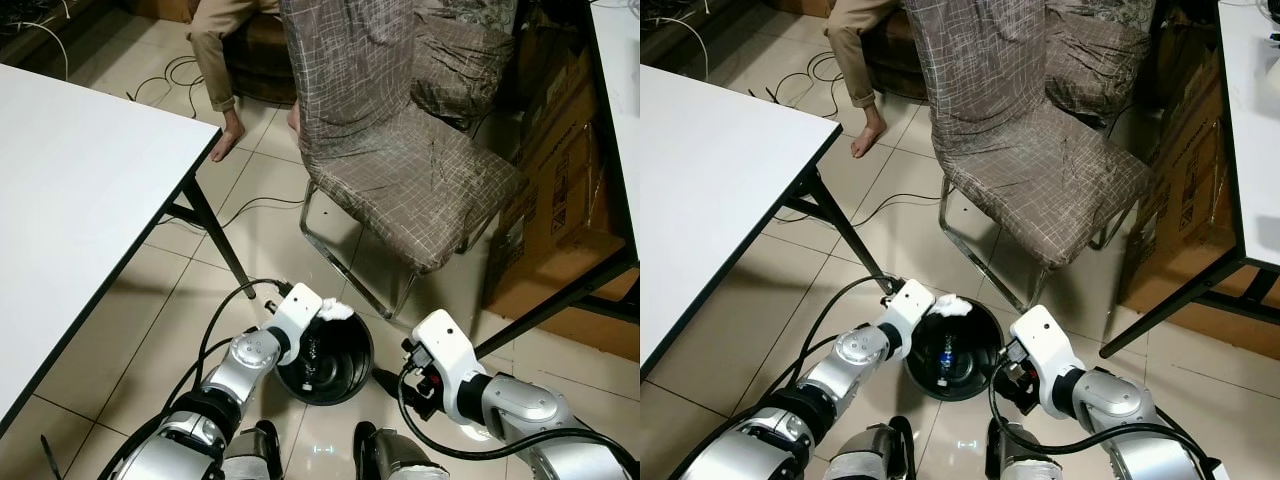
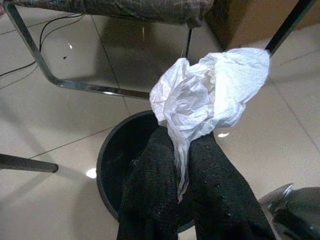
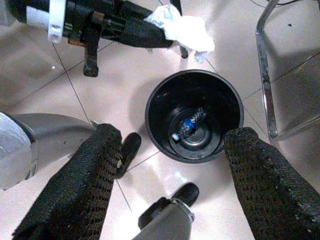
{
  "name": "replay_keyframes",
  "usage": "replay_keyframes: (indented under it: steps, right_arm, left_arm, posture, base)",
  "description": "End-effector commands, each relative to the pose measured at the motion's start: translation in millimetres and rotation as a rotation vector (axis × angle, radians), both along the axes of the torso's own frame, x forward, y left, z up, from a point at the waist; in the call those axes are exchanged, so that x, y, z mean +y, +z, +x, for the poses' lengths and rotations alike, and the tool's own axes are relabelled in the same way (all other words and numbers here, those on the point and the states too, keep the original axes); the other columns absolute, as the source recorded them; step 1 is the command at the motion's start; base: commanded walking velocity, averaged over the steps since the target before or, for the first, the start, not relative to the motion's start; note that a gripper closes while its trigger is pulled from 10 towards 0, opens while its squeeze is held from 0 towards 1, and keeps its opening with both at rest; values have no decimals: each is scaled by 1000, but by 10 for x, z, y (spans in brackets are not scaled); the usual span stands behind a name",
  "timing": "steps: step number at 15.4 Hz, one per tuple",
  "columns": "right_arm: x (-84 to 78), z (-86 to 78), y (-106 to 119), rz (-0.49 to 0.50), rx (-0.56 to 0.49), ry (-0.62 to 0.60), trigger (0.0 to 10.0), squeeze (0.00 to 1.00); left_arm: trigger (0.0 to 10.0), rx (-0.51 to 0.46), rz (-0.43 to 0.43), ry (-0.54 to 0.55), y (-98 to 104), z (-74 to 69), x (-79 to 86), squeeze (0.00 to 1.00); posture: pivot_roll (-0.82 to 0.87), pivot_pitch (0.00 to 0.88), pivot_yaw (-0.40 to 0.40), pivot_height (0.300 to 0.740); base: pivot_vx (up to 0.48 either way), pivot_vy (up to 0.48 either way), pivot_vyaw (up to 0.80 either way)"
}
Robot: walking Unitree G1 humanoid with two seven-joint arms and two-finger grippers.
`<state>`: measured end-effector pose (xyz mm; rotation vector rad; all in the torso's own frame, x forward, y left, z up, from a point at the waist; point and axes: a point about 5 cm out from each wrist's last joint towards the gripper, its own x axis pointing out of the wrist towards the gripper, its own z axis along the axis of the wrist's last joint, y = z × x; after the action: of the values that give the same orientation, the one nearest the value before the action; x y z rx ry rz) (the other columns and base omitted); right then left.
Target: Picking trash to rubbish bin
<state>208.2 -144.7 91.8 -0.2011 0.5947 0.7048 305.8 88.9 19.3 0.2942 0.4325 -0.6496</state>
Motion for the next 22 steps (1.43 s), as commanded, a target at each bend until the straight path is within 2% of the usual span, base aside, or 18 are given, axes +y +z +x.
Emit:
replay_keyframes:
  steps: [1,11,12,13,14,15,16,17,18,21,22]
  right_arm:
    - [18,-39,-16,13,26,17,10000,0]
    - [0,-34,-3,0,36,28,10000,0]
    - [4,-21,1,-6,25,28,10000,0]
    - [10,-1,5,-18,2,21,10000,0]
    - [12,17,12,-31,-21,11,10000,0]
    - [17,71,60,-38,-87,-34,10000,0]
    - [30,136,161,-5,-176,-107,10000,0]
    - [30,136,161,-5,-176,-107,10000,0]
    - [45,179,327,93,-270,-241,10000,0]
    - [92,127,504,182,-336,-317,10000,0]
    - [98,128,550,199,-360,-327,10000,0]
  left_arm:
    - [10000,23,-21,-7,-41,-41,-13,1000]
    - [10000,27,-51,17,-40,-31,-12,1000]
    - [10000,10,-69,45,-14,-9,4,878]
    - [10000,-24,-113,82,43,23,44,0]
    - [10000,-50,-148,107,91,41,84,0]
    - [10000,-103,-223,167,203,57,188,0]
    - [10000,-187,-284,228,375,29,324,0]
    - [10000,-187,-284,228,375,29,324,0]
    - [10000,-347,-290,241,760,-177,515,0]
    - [10000,-388,-316,245,1121,-500,605,0]
    - [10000,-388,-321,248,1161,-537,607,0]
  posture:
    - [-139,200,26,740]
    - [-141,189,16,740]
    - [-137,182,14,740]
    - [-131,177,12,740]
    - [-125,173,12,740]
    - [-109,164,11,740]
    - [-94,155,9,740]
    - [-94,155,9,740]
    - [-62,136,-3,740]
    - [-32,117,-25,740]
    - [-24,110,-32,740]
  base:
    - [0,0,0]
    - [0,0,0]
    - [0,0,0]
    - [0,0,0]
    - [0,0,0]
    - [0,0,0]
    - [0,0,0]
    - [0,0,0]
    - [0,0,0]
    - [0,0,0]
    - [0,0,0]
